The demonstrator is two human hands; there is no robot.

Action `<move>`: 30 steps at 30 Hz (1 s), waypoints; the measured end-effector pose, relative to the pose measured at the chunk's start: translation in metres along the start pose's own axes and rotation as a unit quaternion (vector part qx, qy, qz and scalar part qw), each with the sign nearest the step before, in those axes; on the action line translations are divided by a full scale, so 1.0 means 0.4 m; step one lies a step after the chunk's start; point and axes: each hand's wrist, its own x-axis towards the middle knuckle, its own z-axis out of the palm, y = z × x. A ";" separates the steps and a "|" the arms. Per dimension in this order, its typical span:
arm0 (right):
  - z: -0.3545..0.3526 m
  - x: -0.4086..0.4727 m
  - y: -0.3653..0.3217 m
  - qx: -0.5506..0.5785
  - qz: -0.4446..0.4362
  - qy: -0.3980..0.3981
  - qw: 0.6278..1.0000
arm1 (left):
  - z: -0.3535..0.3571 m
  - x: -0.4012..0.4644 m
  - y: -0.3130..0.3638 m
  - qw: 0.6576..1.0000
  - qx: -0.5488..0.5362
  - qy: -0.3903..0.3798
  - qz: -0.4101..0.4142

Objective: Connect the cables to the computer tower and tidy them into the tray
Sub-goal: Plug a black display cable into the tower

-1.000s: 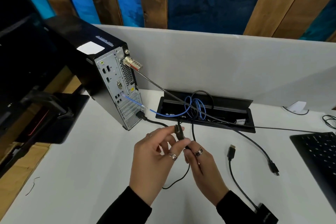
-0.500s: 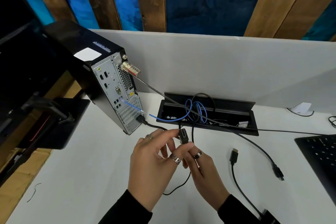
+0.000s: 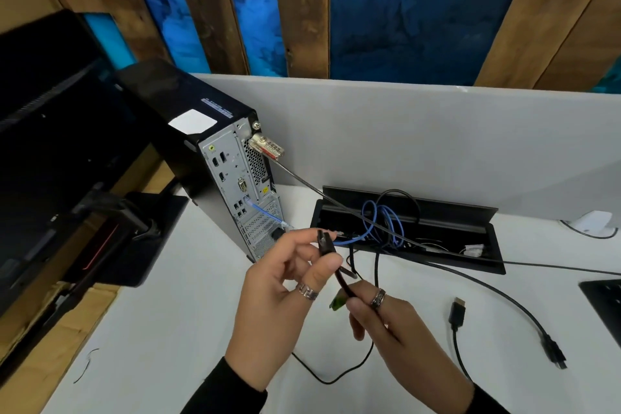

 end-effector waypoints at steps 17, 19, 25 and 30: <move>0.062 0.188 -0.133 0.045 -0.073 -0.027 0.996 | -0.145 0.036 -0.007 0.993 0.101 0.046 0.036; 0.065 0.198 -0.129 0.060 -0.058 -0.018 0.996 | -0.147 0.039 -0.011 0.994 0.093 0.057 0.030; 0.086 0.206 -0.124 0.078 -0.046 0.002 0.996 | -0.162 0.052 -0.032 0.993 0.062 0.094 0.023; 0.088 0.208 -0.140 0.109 -0.024 -0.054 0.992 | -0.194 0.062 -0.034 0.997 0.051 0.040 0.033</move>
